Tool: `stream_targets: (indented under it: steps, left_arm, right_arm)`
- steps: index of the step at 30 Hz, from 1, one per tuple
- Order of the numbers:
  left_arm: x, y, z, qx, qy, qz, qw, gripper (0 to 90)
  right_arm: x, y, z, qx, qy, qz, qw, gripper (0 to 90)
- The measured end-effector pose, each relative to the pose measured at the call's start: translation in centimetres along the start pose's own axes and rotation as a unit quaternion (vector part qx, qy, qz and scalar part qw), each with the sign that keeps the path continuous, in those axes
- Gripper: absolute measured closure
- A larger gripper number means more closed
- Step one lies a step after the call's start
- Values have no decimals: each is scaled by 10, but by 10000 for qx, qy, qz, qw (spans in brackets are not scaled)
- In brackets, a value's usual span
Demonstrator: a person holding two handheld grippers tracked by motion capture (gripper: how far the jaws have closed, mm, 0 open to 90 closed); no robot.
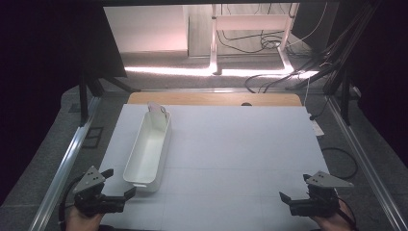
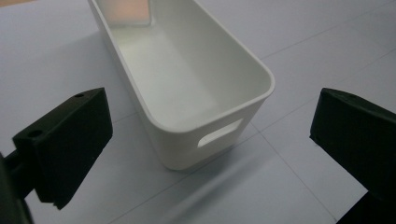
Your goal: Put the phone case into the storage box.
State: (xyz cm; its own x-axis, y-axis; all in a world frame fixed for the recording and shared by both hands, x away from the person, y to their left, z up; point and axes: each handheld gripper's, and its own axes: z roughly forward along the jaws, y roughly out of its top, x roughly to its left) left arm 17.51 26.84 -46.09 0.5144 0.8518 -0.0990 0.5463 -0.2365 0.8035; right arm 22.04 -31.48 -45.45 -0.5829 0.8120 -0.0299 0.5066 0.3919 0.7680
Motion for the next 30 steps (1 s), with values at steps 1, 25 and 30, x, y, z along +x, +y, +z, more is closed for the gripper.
stream_targets:
  steps: [1, 25, 30]
  left_arm:
    - [0, -1, 0, 21, 12, 18, 10000, 0]
    - [-3, -10, 4, 509, 224, 130, 9984, 0]
    - [-4, -10, 6, 587, 259, 134, 9979, 0]
  right_arm:
    - [0, 0, 0, 8, -16, -8, 10000, 0]
    - [0, 0, 0, 28, 16, -7, 10000, 0]
    - [0, 0, 0, 29, 18, -11, 10000, 0]
